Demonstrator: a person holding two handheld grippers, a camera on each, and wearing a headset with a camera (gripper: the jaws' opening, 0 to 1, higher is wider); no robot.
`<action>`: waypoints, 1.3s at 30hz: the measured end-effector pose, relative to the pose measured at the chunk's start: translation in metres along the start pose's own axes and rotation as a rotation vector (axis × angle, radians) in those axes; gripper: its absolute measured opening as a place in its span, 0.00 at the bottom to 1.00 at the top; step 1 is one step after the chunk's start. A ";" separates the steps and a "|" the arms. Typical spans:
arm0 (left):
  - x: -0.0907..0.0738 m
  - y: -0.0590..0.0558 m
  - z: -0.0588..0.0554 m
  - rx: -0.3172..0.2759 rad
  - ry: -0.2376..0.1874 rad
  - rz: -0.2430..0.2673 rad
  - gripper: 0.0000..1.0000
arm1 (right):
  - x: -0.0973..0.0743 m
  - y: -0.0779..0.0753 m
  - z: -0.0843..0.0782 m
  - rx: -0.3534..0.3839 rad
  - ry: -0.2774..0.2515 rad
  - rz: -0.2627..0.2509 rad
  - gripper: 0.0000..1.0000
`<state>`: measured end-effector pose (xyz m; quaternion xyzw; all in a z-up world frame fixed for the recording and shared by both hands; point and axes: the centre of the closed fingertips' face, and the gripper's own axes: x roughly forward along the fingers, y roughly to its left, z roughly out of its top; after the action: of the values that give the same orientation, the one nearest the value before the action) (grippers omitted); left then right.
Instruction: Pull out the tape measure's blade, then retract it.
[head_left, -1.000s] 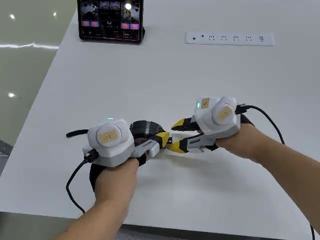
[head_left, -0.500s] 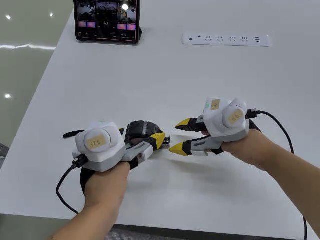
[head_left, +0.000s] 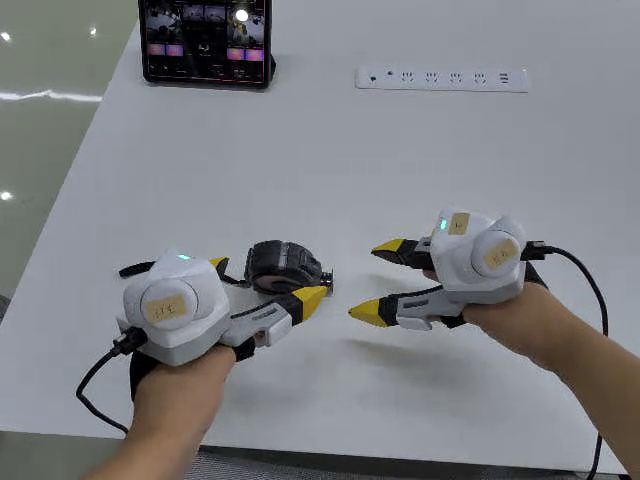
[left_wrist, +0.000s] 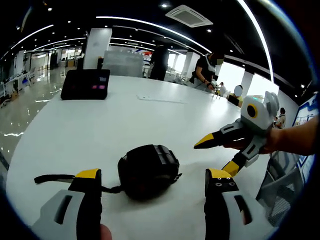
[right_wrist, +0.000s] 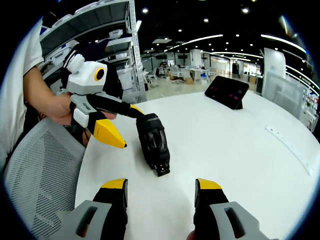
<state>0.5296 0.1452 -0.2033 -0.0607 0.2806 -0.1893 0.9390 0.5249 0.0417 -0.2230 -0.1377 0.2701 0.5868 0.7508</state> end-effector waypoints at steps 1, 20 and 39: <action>-0.002 -0.001 0.000 -0.002 0.004 -0.011 0.81 | -0.002 0.001 0.000 0.005 -0.004 -0.003 0.52; -0.025 -0.012 -0.005 0.132 0.049 -0.089 0.80 | -0.038 0.004 -0.012 0.003 0.007 -0.063 0.62; -0.043 -0.011 0.001 0.179 0.041 -0.135 0.85 | -0.083 0.004 -0.031 0.029 0.016 -0.127 0.66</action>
<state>0.4928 0.1517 -0.1785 0.0087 0.2768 -0.2777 0.9199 0.4997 -0.0402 -0.2006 -0.1483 0.2756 0.5329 0.7862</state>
